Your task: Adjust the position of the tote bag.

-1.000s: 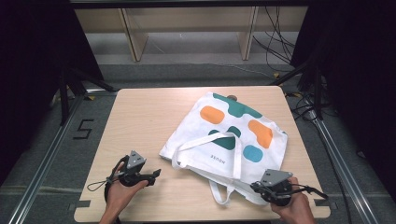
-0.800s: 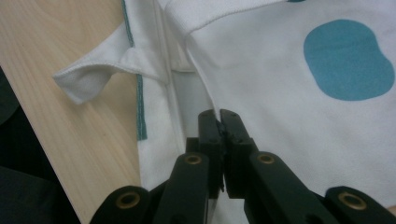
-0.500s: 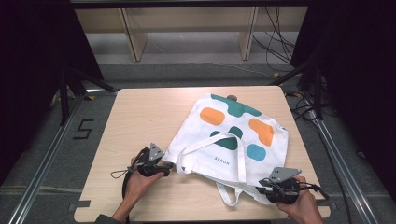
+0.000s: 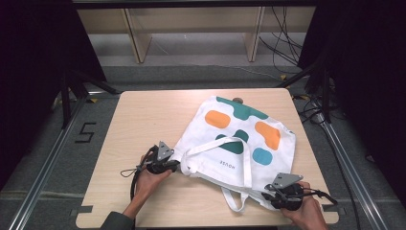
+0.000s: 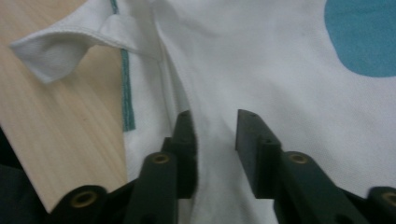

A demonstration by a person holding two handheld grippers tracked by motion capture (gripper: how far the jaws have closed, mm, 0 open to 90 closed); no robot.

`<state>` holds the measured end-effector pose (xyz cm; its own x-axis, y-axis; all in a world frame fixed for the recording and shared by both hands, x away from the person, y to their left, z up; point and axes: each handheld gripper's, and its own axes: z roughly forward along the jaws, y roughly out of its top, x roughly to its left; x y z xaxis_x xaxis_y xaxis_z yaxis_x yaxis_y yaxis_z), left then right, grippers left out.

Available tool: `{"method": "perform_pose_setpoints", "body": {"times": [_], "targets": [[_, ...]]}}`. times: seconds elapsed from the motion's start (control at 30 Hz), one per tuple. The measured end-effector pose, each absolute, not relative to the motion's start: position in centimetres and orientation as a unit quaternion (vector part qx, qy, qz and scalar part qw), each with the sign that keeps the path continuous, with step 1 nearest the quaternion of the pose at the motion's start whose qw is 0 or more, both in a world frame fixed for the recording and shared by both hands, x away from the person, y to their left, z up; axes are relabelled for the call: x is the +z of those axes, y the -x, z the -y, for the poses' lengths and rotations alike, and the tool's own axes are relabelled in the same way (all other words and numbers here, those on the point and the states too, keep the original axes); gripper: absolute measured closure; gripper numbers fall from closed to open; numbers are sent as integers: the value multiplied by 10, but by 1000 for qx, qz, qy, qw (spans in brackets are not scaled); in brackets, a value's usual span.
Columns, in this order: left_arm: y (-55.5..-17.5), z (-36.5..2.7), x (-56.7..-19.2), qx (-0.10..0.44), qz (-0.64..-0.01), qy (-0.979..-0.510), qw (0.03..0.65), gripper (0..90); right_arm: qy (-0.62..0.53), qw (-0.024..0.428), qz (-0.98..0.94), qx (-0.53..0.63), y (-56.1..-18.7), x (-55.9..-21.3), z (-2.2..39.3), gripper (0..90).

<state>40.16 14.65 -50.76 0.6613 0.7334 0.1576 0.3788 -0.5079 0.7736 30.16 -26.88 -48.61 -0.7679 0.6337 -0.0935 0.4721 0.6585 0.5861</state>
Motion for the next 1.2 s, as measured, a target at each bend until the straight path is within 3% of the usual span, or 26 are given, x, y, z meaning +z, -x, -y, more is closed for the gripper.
{"method": "perform_pose_setpoints", "body": {"times": [0.07,0.17,0.83,1.2], "targets": [[-405,-150,-503,260,-297,-846,359,765,-301,144,-900,281,-301,-485,270,813],[-397,-150,-501,249,-289,-853,357,820,-298,152,-897,289,-302,-482,273,870],[-296,-164,-485,207,-264,-873,354,826,-281,200,-893,288,-339,-475,269,878],[-291,-171,-475,218,-278,-867,352,816,-271,185,-883,335,-344,-469,269,878]]}}
